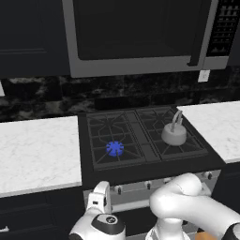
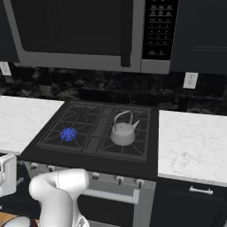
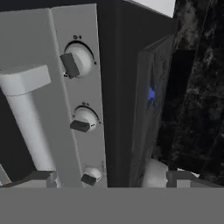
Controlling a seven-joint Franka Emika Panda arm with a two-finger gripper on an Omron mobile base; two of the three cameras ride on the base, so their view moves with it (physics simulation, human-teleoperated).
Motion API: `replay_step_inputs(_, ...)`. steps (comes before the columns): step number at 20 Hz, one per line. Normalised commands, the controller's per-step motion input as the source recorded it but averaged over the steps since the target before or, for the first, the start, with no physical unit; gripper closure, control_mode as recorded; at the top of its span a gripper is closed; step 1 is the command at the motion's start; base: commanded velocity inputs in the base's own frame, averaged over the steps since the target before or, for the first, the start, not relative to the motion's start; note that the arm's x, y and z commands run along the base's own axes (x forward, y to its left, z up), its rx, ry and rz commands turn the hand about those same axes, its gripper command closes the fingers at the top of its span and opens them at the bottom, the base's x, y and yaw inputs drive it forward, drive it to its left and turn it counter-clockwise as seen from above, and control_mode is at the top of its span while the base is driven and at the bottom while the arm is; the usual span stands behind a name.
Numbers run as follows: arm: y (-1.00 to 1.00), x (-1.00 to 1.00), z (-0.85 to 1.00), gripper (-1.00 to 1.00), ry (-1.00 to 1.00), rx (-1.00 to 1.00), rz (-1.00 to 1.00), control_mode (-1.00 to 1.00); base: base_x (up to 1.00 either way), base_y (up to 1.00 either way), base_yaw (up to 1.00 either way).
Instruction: Turn off the front left burner of the stove.
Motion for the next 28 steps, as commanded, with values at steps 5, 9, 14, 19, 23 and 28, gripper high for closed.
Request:
replay_step_inputs(5, 0.51, 0.12, -0.48, -1.0, 0.0, -0.37, 0.06, -1.0, 0.0, 0.0, 0.0)
replay_step_inputs(9, 0.66, 0.24, -0.45, -1.0, 0.01, -0.32, 0.03, -1.0, 0.0, 0.0, 0.0)
replay_step_inputs(14, 0.25, 0.39, -0.23, -1.0, 0.0, -0.12, 0.01, -1.0, 0.0, 0.0, 0.0)
replay_step_inputs(19, 0.02, 0.25, -0.25, -1.0, 0.0, -0.07, 0.02, -1.0, 0.0, 0.0, 0.0)
replay_step_inputs(23, -0.04, 0.21, -0.24, -1.0, -0.01, -0.01, 0.07, -1.0, 0.0, 0.0, 0.0)
replay_step_inputs(28, -0.18, 0.25, -0.07, -1.0, -0.02, 0.0, 0.07, -1.0, 0.0, 0.0, 0.0)
